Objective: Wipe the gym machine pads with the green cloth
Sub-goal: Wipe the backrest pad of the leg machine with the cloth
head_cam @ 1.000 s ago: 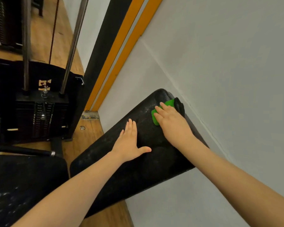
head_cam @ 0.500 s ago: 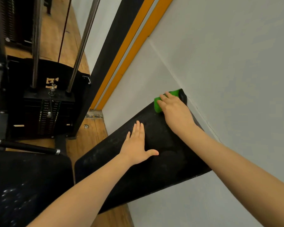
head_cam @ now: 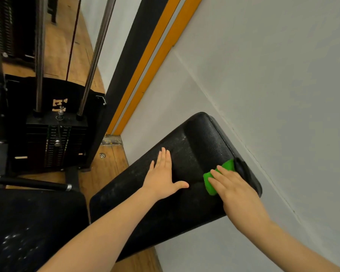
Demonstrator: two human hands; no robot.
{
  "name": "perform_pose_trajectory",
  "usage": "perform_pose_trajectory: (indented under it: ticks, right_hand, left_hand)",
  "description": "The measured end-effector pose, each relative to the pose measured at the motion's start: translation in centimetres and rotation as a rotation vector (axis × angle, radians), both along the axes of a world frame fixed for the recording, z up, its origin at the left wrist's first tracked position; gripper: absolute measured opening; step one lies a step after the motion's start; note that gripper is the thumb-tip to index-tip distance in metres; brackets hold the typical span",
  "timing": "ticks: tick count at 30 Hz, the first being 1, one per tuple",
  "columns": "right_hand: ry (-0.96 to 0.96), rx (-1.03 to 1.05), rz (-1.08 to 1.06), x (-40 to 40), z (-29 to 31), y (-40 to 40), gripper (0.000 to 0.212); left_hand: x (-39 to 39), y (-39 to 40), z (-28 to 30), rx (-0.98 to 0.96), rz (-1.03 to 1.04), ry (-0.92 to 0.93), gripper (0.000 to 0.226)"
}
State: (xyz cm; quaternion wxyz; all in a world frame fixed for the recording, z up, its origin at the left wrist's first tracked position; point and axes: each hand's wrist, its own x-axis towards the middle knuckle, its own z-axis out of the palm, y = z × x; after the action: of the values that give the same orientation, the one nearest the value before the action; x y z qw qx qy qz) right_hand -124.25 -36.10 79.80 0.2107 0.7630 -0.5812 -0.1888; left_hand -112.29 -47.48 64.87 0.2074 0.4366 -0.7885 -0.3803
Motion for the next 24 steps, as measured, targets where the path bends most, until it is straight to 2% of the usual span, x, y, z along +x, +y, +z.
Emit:
perform_pose_trajectory:
  ticks: [5,10,15,16,19,21,24]
  right_hand:
    - [0.083,-0.04,0.093,3.7,1.0,-8.6,0.05]
    - [0.099,-0.072,-0.018,4.0,0.8,-14.1,0.04]
    - [0.02,-0.085,-0.007,1.2,-0.7,-5.5,0.055]
    - [-0.034,-0.124,0.018,0.3,-0.9,-3.6,0.054]
    - [-0.072,-0.237,0.081,-1.6,-1.4,1.9,0.034]
    - [-0.121,-0.265,0.077,-1.9,-1.4,4.5,0.046]
    - [-0.18,-0.275,0.052,-1.8,-1.2,6.1,0.043]
  left_hand:
    - [0.0,0.2,-0.1,-0.007,0.008,-0.009,0.119]
    - [-0.1,0.1,0.2,-0.005,0.003,-0.033,0.117]
    - [0.0,0.5,0.2,-0.012,0.013,-0.02,0.117]
    - [0.0,0.6,0.2,-0.014,0.014,-0.016,0.116]
    - [0.1,0.7,0.5,-0.02,0.009,-0.023,0.115]
    - [0.2,0.9,0.7,-0.022,0.013,-0.03,0.116]
    - [0.3,0.8,0.9,-0.023,0.013,-0.047,0.116]
